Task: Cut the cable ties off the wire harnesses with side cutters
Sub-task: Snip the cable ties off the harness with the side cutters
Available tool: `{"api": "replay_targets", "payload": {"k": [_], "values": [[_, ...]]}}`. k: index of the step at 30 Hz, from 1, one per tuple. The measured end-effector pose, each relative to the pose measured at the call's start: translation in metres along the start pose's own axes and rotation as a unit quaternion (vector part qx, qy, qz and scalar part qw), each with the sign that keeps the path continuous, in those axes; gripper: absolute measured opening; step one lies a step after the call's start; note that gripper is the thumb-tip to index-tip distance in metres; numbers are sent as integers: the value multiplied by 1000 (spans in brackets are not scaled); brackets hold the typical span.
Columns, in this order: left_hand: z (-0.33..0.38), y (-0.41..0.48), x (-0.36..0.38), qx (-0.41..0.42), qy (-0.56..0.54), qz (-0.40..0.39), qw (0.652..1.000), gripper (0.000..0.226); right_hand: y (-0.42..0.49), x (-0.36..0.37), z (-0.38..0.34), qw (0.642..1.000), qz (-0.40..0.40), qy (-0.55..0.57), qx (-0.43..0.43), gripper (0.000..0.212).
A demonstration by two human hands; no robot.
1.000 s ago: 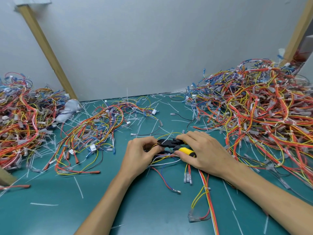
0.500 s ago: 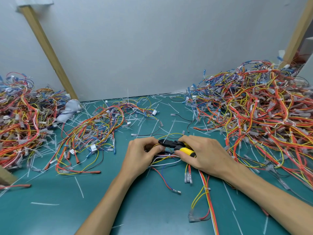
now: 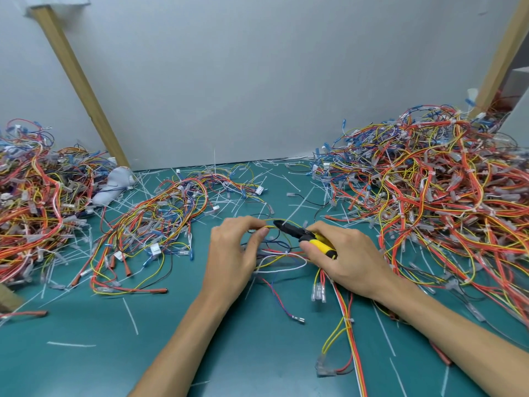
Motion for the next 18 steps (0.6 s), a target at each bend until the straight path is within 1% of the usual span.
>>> {"api": "replay_targets", "payload": {"k": [1, 3, 5, 7, 11, 14, 18], "values": [[1, 0, -1, 8, 8, 24, 1000, 3, 1, -1, 1, 1000, 1, 29, 7, 37], [3, 1, -1, 9, -3, 41, 999, 4, 3, -4, 1, 996, 8, 89, 13, 36], [5, 1, 0, 9, -21, 30, 999, 9, 4, -7, 2, 991, 15, 133, 8, 44], [8, 0, 1, 10, -40, 11, 999, 12, 5, -8, 1, 985, 0, 172, 18, 51], [11, -4, 8, -5, -56, -30, 998, 17, 7, -7, -1, 948, -64, 297, 89, 45], [10, -6, 11, -18, -48, -48, 998, 17, 9, -6, 0, 941, -75, 312, 105, 47], [7, -6, 12, -34, -47, -58, 997, 30, 10, -5, 0, 947, -78, 297, 98, 58]]}}
Point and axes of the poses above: each hand's wrist, its own y-axis towards the middle knuckle, its own x-axis out of the palm, z = x × y, the point moved 1 cm from there along y, towards the middle knuckle
